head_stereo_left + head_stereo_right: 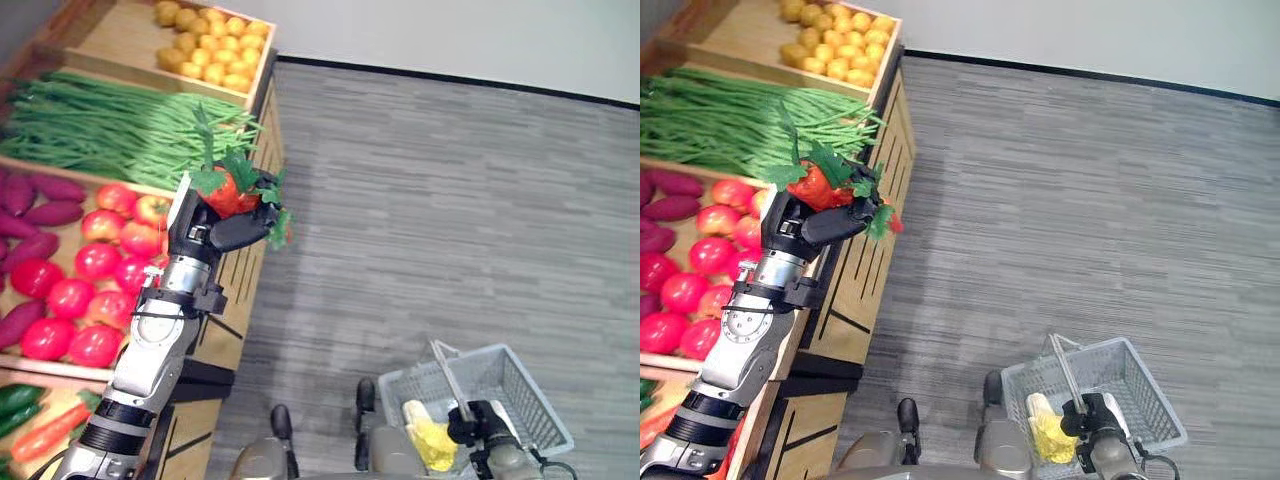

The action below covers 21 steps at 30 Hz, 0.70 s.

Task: Get the vegetables into the basket

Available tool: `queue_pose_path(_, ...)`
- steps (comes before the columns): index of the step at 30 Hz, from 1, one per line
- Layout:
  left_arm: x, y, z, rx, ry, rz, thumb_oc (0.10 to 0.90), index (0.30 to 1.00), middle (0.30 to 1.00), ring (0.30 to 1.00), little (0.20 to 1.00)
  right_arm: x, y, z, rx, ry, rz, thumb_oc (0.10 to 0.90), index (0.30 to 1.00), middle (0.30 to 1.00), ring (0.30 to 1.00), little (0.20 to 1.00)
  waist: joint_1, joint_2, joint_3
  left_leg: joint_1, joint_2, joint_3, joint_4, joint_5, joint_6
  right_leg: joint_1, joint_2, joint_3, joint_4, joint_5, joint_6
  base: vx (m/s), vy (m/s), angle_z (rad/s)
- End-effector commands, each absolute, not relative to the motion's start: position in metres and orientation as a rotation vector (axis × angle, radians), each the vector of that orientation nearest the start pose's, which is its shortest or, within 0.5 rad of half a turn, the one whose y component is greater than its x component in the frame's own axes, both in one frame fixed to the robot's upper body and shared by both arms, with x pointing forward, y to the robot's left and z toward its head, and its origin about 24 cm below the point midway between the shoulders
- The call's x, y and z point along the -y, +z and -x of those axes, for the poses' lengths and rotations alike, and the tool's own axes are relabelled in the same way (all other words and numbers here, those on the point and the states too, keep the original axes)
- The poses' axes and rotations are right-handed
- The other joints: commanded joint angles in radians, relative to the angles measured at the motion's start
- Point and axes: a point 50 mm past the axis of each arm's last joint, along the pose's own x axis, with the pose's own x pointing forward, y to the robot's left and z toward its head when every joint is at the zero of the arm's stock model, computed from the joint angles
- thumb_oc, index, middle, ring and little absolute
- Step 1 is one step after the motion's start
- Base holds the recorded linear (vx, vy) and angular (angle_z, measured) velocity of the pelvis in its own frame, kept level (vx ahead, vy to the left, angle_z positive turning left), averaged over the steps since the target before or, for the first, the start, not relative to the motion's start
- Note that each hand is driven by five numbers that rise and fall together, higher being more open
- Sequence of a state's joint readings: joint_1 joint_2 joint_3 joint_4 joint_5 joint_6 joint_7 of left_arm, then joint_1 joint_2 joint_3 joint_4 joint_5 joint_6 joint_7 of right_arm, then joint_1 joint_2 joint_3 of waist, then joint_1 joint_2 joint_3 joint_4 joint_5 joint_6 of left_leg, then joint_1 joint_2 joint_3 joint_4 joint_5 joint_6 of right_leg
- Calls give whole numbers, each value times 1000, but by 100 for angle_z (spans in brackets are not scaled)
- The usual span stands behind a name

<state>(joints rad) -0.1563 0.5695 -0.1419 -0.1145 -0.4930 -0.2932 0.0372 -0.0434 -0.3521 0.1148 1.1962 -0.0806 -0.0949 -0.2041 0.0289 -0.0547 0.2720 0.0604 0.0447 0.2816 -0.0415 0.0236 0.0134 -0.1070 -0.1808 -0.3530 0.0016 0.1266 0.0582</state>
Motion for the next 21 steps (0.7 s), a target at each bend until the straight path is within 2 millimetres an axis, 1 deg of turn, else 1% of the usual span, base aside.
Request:
queue_pose_path(1,-191,206,-257,802,-244,-17,400,300,300,300,300,303,-121,-130,-948,-248,640,400,300,300,300,300,27,4,-60,-68,29,-8,65,-59,-59,100,-143,39,150,-65,160,26,-63,-48)
queue_pose_path(2,-189,204,-258,789,-249,-16,400,300,300,300,300,302,-124,-122,-972,-249,627,400,300,300,300,300,24,-8,-71,-57,33,-4,63,-56,-65,114,-121,57,135,-81,162,62,-149,-38)
queue_pose_path(3,-190,203,-258,781,-248,-22,400,300,300,300,300,301,-127,-114,-997,-248,618,400,300,300,300,300,17,-14,-81,-54,40,-2,64,-47,-75,120,-107,63,96,-84,160,77,-208,-30)
queue_pose_path(4,-190,201,-258,776,-246,-24,400,300,300,300,300,301,-129,-109,-1011,-247,617,400,300,300,300,300,16,-16,-83,-50,48,2,65,-45,-80,127,-101,57,76,-89,156,53,-222,-26)
queue_pose_path(6,-193,198,-256,762,-233,-28,400,300,300,300,300,301,-130,-106,-1023,-247,615,400,300,300,300,300,15,-19,-85,-44,69,11,63,-31,-95,147,-75,48,32,-94,149,16,-282,-44)
queue_pose_path(7,-197,192,-255,736,-216,-18,400,300,300,300,300,303,-130,-103,-1030,-250,617,400,300,300,300,300,11,-20,-86,-31,99,15,39,2,-117,168,-35,52,-17,-103,134,10,-369,-33)
queue_pose_path(9,-198,190,-254,726,-213,-7,400,300,300,300,300,307,-128,-102,-1030,-258,628,400,300,300,300,300,9,-15,-85,-22,118,8,24,22,-131,181,-8,51,-40,-109,123,14,-265,-23)
queue_pose_path(10,-198,190,-254,726,-213,-7,400,300,300,300,300,307,-128,-102,-1030,-258,628,400,300,300,300,300,8,-14,-85,-21,119,7,23,23,-132,183,-7,50,-41,-109,122,8,-154,-27)
queue_pose_path(11,-199,188,-253,720,-208,-4,400,300,300,300,300,310,-126,-103,-1022,-264,637,400,300,300,300,300,7,-8,-84,-18,129,2,16,33,-138,186,7,52,-49,-113,116,-14,-193,-24)
queue_pose_path(12,-199,187,-254,710,-208,-1,400,300,300,300,300,315,-121,-109,-992,-270,649,400,300,300,300,300,4,-3,-81,-18,143,-3,6,54,-148,194,27,56,-67,-117,107,-14,-192,-12)
queue_pose_path(13,-199,187,-254,711,-208,0,400,300,300,300,300,315,-121,-109,-992,-271,650,400,300,300,300,300,3,-2,-80,-17,144,-3,5,55,-149,196,28,55,-69,-117,107,-30,-166,-5)
queue_pose_path(14,-198,185,-255,705,-211,2,400,300,300,300,300,319,-118,-113,-975,-277,660,400,300,300,300,300,4,0,-78,-19,147,-11,4,59,-153,199,35,57,-74,-119,103,-15,-108,0)
queue_pose_path(16,-197,182,-256,691,-215,7,400,300,300,300,300,326,-109,-125,-930,-273,698,400,300,300,300,300,5,6,-72,-15,147,-48,12,54,-156,208,45,63,-78,-123,96,-10,-145,0)
queue_pose_path(17,-193,181,-257,683,-237,11,400,300,300,300,300,338,-96,-140,-880,-273,756,400,300,300,300,300,15,9,-65,-21,130,-121,24,41,-160,210,46,74,-78,-124,91,-18,-113,1)
queue_pose_path(18,-191,181,-258,683,-252,12,400,300,300,300,300,344,-89,-146,-856,-279,782,400,300,300,300,300,19,10,-68,-31,121,-153,21,40,-160,203,45,74,-79,-121,89,-16,-79,-4)
queue_pose_path(19,-191,181,-258,683,-252,13,400,300,300,300,300,345,-88,-147,-856,-279,783,400,300,300,300,300,17,10,-68,-33,121,-155,22,40,-160,203,45,72,-78,-121,90,-23,-32,-10)
queue_pose_path(20,-188,182,-259,684,-268,12,400,300,300,300,300,350,-80,-156,-821,-279,814,400,300,300,300,300,18,12,-70,-37,114,-181,14,39,-159,201,45,74,-78,-120,89,-11,-17,-11)
queue_pose_path(21,-184,182,-260,680,-293,15,400,300,300,300,300,357,-72,-162,-798,-292,834,400,300,300,300,300,14,16,-73,-39,116,-175,3,45,-159,202,44,70,-78,-119,88,-17,5,4)
